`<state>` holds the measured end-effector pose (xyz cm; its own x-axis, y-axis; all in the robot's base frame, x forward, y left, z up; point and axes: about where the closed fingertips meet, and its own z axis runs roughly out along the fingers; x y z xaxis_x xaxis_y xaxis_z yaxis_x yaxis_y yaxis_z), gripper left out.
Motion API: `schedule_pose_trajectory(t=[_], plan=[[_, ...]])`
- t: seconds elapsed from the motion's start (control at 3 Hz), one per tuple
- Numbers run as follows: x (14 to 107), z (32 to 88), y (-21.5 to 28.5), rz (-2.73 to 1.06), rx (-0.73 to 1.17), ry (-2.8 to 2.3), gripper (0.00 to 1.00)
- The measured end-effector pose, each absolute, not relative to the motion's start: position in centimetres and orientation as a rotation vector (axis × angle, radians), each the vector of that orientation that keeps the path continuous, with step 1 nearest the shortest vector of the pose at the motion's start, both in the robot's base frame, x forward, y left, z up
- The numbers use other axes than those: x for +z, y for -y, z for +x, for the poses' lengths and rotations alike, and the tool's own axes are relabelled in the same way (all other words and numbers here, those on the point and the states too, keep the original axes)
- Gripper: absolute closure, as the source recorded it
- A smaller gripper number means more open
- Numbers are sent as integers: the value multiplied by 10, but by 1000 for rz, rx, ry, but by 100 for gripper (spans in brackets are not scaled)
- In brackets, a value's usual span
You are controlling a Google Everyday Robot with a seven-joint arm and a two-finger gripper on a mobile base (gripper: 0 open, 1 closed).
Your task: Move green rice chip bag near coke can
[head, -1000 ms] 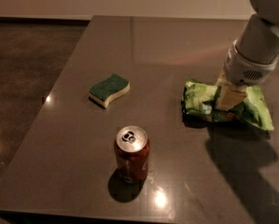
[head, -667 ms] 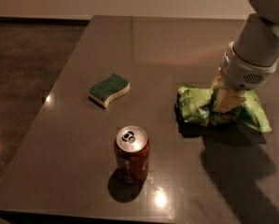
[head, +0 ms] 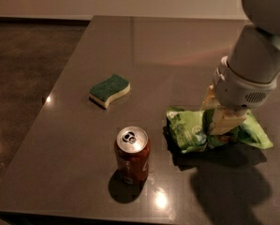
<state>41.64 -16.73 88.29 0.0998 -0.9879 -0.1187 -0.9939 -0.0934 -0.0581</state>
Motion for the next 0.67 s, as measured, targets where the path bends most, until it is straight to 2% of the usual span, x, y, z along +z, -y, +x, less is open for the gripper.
schedule_pose_trajectory(t=[0.67], plan=[[892,390,149,-2285,153,-1945,59]])
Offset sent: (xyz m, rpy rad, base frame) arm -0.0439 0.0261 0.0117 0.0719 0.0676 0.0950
